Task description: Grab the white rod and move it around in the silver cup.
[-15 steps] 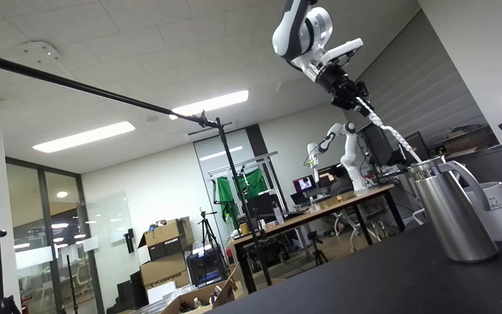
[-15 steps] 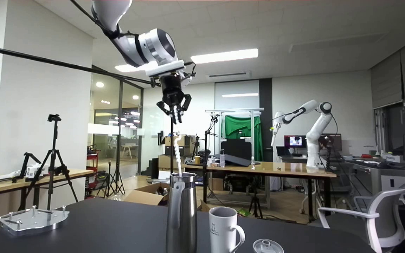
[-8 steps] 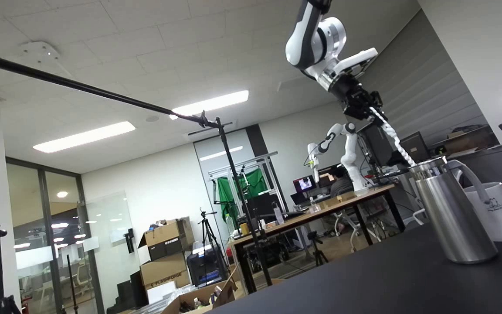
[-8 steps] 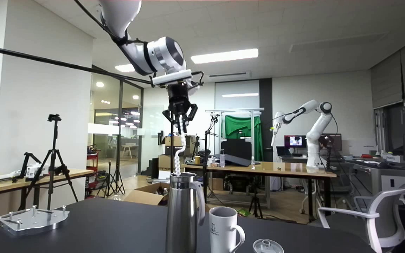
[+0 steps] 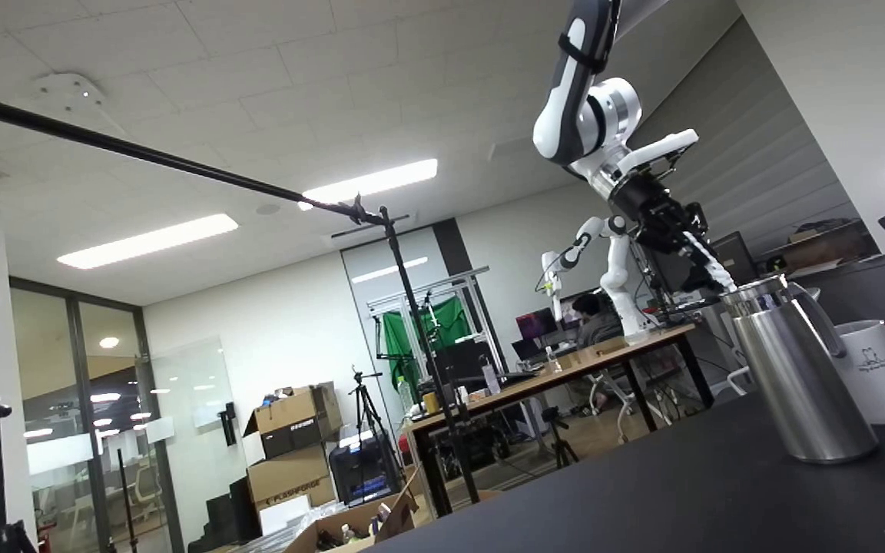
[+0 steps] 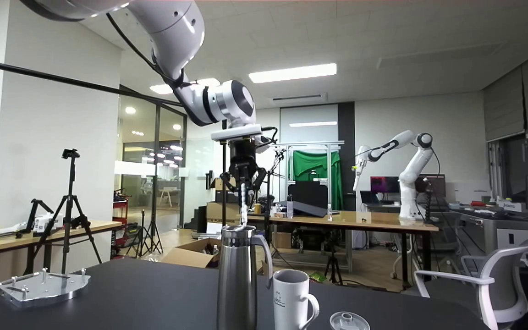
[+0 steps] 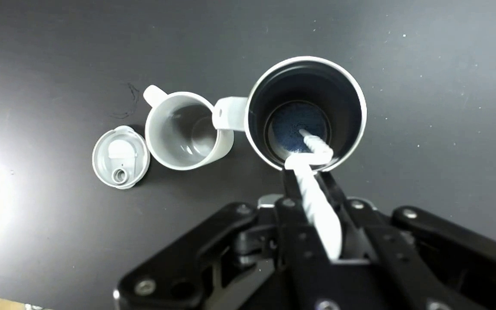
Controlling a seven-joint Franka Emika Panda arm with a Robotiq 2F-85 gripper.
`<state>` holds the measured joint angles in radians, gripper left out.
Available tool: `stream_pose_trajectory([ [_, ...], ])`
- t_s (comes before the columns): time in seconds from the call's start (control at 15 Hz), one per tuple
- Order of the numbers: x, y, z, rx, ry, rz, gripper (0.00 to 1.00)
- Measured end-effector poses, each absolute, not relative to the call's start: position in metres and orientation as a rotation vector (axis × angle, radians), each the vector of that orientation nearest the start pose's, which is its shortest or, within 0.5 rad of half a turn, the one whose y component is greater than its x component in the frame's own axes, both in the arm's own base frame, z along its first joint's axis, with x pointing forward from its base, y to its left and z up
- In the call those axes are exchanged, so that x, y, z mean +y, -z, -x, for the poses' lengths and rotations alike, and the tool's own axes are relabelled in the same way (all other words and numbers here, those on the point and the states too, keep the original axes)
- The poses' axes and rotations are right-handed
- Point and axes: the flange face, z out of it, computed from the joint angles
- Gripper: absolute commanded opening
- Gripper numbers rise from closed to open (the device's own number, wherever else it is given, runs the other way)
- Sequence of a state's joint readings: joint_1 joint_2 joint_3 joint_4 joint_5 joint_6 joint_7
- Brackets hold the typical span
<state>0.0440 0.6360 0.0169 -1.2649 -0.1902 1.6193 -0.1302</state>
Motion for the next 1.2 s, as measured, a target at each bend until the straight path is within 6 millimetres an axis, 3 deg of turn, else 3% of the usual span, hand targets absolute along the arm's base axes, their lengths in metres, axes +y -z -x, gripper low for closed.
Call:
stream_pose_trajectory([
  [0.2, 0.032, -0.387, -0.697, -0.393, -0.452, 3.263, 0.04],
  [0.53, 0.051, -0.455, -0.681, -0.44, -0.37, 3.288, 0.04],
  [0.67, 0.049, -0.46, -0.68, -0.432, -0.358, 3.283, 0.04],
  [0.8, 0.04, -0.444, -0.682, -0.41, -0.383, 3.266, 0.04],
  [1.07, 0.02, -0.377, -0.691, -0.356, -0.509, 3.218, 0.04],
  [1.2, 0.015, -0.357, -0.694, -0.347, -0.545, 3.209, 0.04],
])
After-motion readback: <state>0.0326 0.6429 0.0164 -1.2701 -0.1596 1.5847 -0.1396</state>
